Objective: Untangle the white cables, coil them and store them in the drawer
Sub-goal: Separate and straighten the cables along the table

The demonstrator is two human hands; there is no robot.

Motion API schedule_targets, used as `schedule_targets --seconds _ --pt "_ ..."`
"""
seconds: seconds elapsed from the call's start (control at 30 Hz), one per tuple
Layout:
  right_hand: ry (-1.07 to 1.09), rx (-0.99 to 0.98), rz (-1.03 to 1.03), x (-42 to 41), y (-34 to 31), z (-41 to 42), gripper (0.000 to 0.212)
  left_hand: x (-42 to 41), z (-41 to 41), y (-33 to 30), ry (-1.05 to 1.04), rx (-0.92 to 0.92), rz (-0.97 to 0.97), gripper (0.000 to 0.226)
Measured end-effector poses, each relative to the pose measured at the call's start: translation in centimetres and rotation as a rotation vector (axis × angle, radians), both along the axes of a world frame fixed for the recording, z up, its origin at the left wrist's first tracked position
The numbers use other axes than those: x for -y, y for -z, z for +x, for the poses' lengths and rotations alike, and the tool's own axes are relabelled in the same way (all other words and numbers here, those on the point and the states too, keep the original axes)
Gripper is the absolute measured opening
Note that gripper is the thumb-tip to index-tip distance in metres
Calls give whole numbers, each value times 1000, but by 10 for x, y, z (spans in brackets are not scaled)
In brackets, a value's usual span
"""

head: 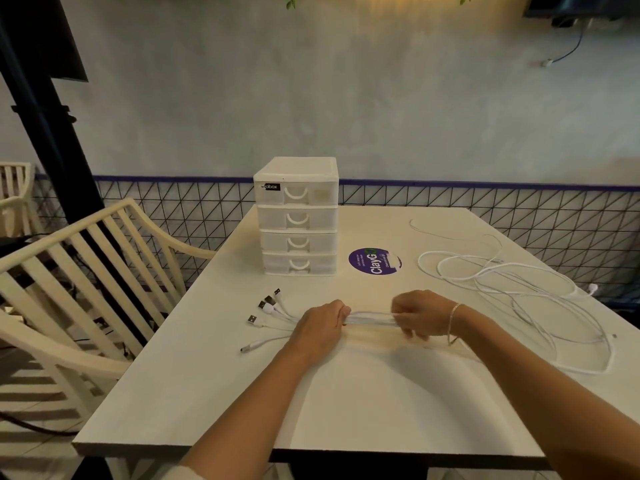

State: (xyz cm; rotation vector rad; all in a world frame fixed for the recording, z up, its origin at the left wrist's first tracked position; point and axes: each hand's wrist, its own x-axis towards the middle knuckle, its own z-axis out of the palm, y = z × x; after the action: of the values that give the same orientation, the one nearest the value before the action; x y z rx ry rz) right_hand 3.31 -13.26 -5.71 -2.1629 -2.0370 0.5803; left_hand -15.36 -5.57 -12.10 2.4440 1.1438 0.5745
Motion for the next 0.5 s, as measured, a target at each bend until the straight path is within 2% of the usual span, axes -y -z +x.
schedule_targets --seconds 0.2,0.37,0.5 --pt "186 81 -61 31 -10 70 25 2 2 0 -4 -37 60 33" --pt "227 605 -107 38 -14 95 28 4 0 -1 -26 -51 76 34" --pt "363 796 -40 42 -16 108 23 6 2 -2 -49 -71 130 36"
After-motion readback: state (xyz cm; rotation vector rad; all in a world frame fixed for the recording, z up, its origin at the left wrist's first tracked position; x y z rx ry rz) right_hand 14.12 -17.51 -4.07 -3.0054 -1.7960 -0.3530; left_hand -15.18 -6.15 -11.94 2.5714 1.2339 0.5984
